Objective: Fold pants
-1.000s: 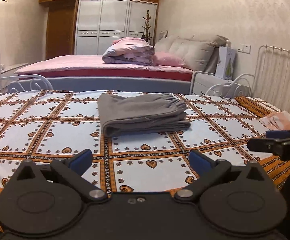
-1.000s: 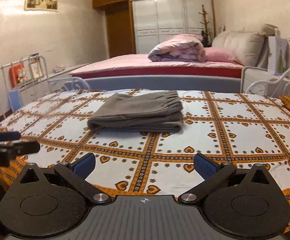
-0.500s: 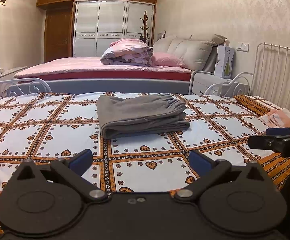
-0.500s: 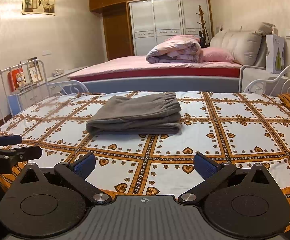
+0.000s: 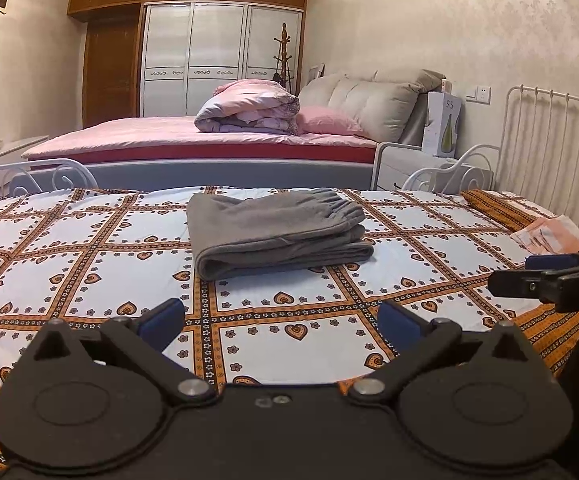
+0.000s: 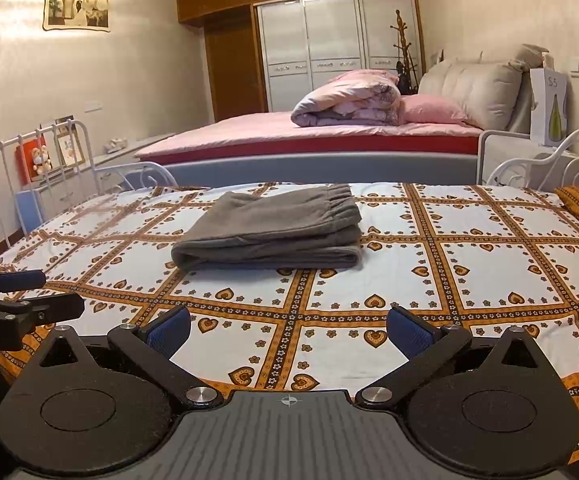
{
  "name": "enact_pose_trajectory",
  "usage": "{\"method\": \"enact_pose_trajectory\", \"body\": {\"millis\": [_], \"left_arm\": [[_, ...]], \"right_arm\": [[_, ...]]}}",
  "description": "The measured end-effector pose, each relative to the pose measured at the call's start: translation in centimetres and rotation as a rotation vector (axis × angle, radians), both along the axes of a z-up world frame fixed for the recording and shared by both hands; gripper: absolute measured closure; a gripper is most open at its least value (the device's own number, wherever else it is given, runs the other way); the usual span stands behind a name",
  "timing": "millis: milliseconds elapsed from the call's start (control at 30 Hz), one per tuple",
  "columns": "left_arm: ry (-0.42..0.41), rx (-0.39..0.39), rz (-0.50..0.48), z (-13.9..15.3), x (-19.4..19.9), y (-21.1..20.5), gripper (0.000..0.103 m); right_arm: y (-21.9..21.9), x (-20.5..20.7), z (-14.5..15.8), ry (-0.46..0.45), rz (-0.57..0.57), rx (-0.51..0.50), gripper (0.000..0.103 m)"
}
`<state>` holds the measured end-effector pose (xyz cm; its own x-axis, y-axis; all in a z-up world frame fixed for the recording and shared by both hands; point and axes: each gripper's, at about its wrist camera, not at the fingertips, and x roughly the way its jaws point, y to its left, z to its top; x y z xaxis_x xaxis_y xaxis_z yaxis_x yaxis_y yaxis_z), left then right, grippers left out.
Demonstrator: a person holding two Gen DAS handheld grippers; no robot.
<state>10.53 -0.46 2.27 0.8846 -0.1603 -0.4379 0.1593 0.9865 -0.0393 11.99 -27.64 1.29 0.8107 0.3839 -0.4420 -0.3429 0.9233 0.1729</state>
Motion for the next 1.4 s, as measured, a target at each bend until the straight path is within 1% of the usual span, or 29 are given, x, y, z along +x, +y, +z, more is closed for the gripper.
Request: {"method": "enact_pose_trajectory", "body": {"millis": [567, 867, 1267, 1400], "left_arm": [[-0.004, -0.002, -0.005, -0.01, -0.11, 0.09, 0.006], [-0.005, 0.001, -0.005, 0.00, -0.13, 0.00, 0.006], [-0.002, 0.000, -0.012, -0.07, -0.11, -0.04, 0.006], [-0.012, -0.023, -0.034, 0.03, -0.18, 0.12, 0.006]], "right_arm": [[0.12, -0.07, 0.00, -0.002, 0.002, -0.003, 0.000], [-0.23, 0.13, -0.03, 0.008, 0.001, 0.015, 0.000], [-0.16, 0.03, 0.01, 0.004, 0.001, 0.006, 0.000], [-0.13, 0.02, -0.03, 0.005, 0.002, 0.006, 0.000]]}}
